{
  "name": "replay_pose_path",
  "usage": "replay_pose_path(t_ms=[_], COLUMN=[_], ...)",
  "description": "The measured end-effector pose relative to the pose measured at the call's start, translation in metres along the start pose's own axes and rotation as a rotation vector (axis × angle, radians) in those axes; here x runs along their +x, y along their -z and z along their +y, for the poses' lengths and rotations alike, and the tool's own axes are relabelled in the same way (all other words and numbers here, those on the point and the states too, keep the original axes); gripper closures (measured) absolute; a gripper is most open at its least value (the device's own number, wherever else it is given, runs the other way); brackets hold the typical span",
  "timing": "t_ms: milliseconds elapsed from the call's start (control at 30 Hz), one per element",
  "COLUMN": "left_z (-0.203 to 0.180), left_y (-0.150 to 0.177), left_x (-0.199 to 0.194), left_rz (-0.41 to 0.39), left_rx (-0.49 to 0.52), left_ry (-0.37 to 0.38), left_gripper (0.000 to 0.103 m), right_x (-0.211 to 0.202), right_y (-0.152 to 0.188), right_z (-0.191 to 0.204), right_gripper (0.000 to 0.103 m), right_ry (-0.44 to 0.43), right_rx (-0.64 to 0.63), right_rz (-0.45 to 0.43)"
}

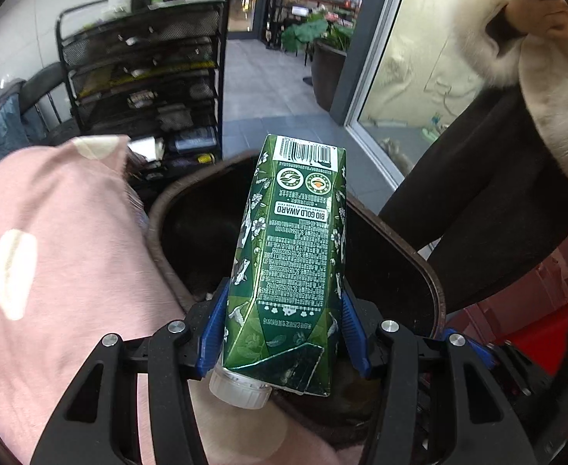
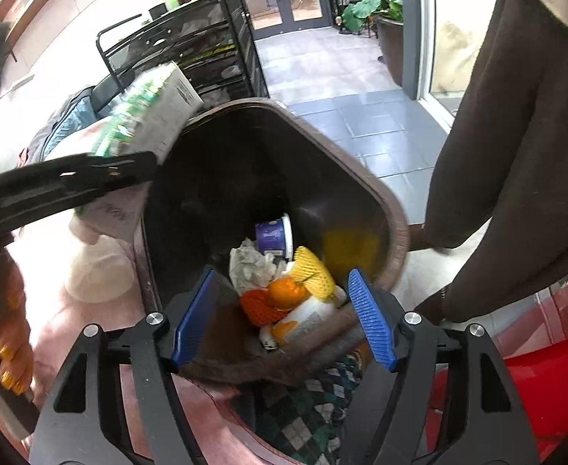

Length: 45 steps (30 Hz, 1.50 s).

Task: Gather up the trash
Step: 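Lower the green juice carton into the bin and open the left gripper, then withdraw both tools from the bin back over the table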

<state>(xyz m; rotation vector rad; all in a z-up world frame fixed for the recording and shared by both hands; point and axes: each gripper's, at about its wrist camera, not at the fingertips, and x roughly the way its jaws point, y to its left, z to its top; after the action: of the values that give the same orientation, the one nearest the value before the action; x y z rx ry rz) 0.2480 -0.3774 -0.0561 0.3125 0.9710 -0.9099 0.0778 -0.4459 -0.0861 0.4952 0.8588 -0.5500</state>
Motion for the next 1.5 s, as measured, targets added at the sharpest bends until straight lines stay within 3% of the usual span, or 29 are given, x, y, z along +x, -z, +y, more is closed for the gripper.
replay_pose_path(t_ms=[267,467,733,967,1267,1500], left_z=[-0.008,-0.012,-0.011,-0.011,-0.009,0.013], left_y=[-0.001,0.001,0.002,0.002,0.0,0.006], left_x=[0.043,0.047,0.049,0.049,0.043,-0.009], left_rz=[0.103,0.112,0.128,0.123,0.096,-0.061], left_rx=[-0.022,-0.01,-0.014,-0.017,-0.027,-0.104], left_ry=[-0.005,-0.033,-0.036,-0.033,-0.022,0.029], left_gripper=[0.051,0.05,0.035,0.034,0.034,0.029], right_x=[-0.016,-0.021,-0.021,-0.021,-0.022,-0.024], right_y=[0.009,0.013,0.016,0.014,0.014,0.005], right_z=[-0.022,-0.029,-0.03,-0.029,-0.03,-0.026], right_gripper=[0.033,0.03,0.028,0.028,0.027,0.023], right_ry=[0.022,0.023,0.026,0.032,0.041,0.027], right_rx=[0.043,0.059,0.067,0.068,0.076,0.096], right_rz=[-0.014,-0.017,-0.016,-0.017,-0.02,-0.033])
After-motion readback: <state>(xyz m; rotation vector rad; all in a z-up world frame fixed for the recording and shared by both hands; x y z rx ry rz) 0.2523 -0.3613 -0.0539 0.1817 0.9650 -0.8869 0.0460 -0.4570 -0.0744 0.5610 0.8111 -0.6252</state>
